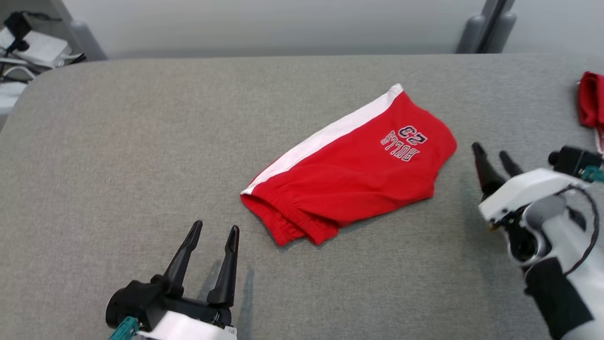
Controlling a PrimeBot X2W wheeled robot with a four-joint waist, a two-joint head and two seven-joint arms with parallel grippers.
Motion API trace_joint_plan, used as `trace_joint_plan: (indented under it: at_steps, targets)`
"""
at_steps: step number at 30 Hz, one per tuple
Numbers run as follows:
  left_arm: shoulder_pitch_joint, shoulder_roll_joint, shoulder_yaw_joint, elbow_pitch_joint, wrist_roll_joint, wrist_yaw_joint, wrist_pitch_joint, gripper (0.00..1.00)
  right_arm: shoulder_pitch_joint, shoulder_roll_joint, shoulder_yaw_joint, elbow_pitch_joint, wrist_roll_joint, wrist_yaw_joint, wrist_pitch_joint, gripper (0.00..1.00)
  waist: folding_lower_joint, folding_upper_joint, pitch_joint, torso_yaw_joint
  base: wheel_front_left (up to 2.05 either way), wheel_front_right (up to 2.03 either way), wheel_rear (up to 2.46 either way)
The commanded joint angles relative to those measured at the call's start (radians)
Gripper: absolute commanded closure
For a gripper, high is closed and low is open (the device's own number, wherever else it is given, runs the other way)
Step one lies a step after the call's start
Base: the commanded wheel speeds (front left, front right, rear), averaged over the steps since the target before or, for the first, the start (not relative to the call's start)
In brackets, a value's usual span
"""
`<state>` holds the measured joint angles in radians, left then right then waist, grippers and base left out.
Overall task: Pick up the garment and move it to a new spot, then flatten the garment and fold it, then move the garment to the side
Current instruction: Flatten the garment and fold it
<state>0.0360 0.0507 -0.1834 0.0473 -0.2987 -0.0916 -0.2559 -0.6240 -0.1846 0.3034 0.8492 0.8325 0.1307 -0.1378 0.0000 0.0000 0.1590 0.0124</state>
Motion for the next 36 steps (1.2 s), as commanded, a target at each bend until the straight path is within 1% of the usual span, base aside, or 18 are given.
trace_joint_plan:
  at_steps: [1, 3, 7, 12, 16, 22, 23, 25, 26, 27, 31, 36]
  targets:
    - [-0.052, 0.003, 0.025, -0.019, 0.006, -0.011, -0.006, 0.00, -0.051, -0.014, 0.021, 0.017, 0.014, 0.000, 0.013, 0.00, 0.0000, 0.0000, 0.035, 0.033, 0.00, 0.00, 0.00]
    - [-0.072, 0.003, 0.016, -0.010, 0.007, -0.016, -0.006, 0.00, -0.109, -0.024, 0.030, 0.090, 0.027, 0.000, 0.040, 0.00, 0.0000, 0.0000, 0.056, 0.053, 0.00, 0.00, 0.00]
    - [-0.108, 0.002, 0.000, 0.003, 0.009, -0.024, -0.006, 0.00, -0.216, -0.036, 0.056, 0.226, 0.016, 0.000, 0.082, 0.00, 0.0000, 0.0000, 0.096, 0.089, 0.00, 0.00, 0.00]
    - [-0.145, 0.001, -0.021, 0.019, 0.008, -0.031, -0.006, 0.00, -0.308, -0.030, 0.066, 0.345, 0.017, 0.000, 0.103, 0.00, 0.0000, 0.0000, 0.131, 0.132, 0.00, 0.00, 0.00]
    - [-0.167, 0.000, -0.042, 0.035, 0.008, -0.035, -0.006, 0.00, -0.342, -0.019, 0.085, 0.399, 0.002, 0.000, 0.126, 0.00, 0.0000, 0.0000, 0.145, 0.160, 0.00, 0.00, 0.00]
    - [-0.180, 0.000, -0.056, 0.054, 0.010, -0.038, -0.006, 0.00, -0.333, -0.019, 0.091, 0.434, -0.011, 0.000, 0.175, 0.00, 0.0000, 0.0000, 0.149, 0.190, 0.00, 0.00, 0.00]
    - [-0.181, 0.000, -0.056, 0.057, 0.011, -0.038, -0.006, 0.00, -0.329, -0.019, 0.088, 0.437, -0.012, 0.000, 0.180, 0.09, 0.0000, 0.0000, 0.149, 0.193, 0.00, 0.00, 0.00]
    - [-0.185, 0.000, -0.059, 0.060, 0.011, -0.038, -0.006, 0.00, -0.319, -0.018, 0.076, 0.440, -0.009, 0.000, 0.200, 0.62, 0.0000, 0.0000, 0.151, 0.204, 0.00, 0.00, 0.00]
    - [-0.186, 0.000, -0.060, 0.061, 0.011, -0.039, -0.006, 0.00, -0.316, -0.018, 0.074, 0.440, -0.010, 0.000, 0.204, 0.83, 0.0000, 0.0000, 0.152, 0.206, 0.00, 0.00, 0.00]
    - [-0.187, 0.000, -0.062, 0.062, 0.010, -0.039, -0.006, 0.00, -0.314, -0.018, 0.071, 0.441, -0.010, 0.000, 0.207, 1.00, 0.0000, 0.0000, 0.153, 0.208, 0.00, 0.00, 0.00]
    - [-0.192, 0.000, -0.067, 0.065, 0.006, -0.039, -0.006, 0.00, -0.305, -0.018, 0.065, 0.441, -0.015, 0.000, 0.211, 1.00, 0.0000, 0.0000, 0.156, 0.209, 0.00, 0.00, 0.00]
    - [-0.187, 0.000, -0.057, 0.065, 0.000, -0.039, -0.006, 0.00, -0.293, 0.003, 0.050, 0.417, 0.008, 0.000, 0.119, 1.00, 0.0000, 0.0000, 0.141, 0.187, 0.00, 0.00, 0.00]
